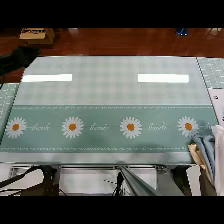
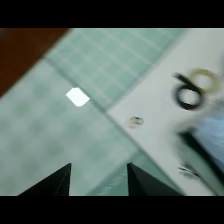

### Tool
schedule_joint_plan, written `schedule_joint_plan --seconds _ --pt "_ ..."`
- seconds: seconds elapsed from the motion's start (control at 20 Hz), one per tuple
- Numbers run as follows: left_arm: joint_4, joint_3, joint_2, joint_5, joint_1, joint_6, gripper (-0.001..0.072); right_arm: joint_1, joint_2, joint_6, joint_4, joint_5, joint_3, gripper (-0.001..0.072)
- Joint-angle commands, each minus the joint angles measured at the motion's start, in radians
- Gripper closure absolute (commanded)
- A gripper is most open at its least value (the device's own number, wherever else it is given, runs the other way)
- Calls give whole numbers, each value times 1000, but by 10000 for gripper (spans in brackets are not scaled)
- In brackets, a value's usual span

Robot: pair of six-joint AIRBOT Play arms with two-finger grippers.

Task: Fold the shirts.

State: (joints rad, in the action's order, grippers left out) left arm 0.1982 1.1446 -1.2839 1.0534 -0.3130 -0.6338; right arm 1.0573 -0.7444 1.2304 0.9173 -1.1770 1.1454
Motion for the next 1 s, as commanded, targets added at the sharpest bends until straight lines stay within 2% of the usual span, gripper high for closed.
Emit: schedule_joint_plan --seconds 0.0,0.1,0.15,0.2,0.25,0.3,0.35,0.4,0.55,0.95 --pt "190 90 2 49 212 -105 307 -465 -84 -28 -71 79 -1 294" --pt "601 171 2 41 358 -390 307 -735 -162 96 169 71 -1 275" --pt "811 198 2 41 431 -507 305 -854 -201 140 291 66 -1 195" --pt "957 211 2 41 490 -594 225 -948 -236 176 386 61 -1 104" --pt "1054 214 2 40 539 -673 18 -1029 -268 198 466 53 -1 102" --pt "1130 214 2 42 581 -742 -13 -1086 -290 204 521 49 -1 102" --pt "1177 214 0 44 611 -785 -13 -1130 -308 221 558 48 -1 102" --pt "1200 214 0 44 628 -811 -12 -1154 -320 255 568 48 -1 103" --pt "1205 214 -1 43 637 -819 -9 -1166 -331 332 555 47 -1 102" --pt "1205 214 -1 43 637 -819 -9 -1166 -330 330 556 45 -1 106"
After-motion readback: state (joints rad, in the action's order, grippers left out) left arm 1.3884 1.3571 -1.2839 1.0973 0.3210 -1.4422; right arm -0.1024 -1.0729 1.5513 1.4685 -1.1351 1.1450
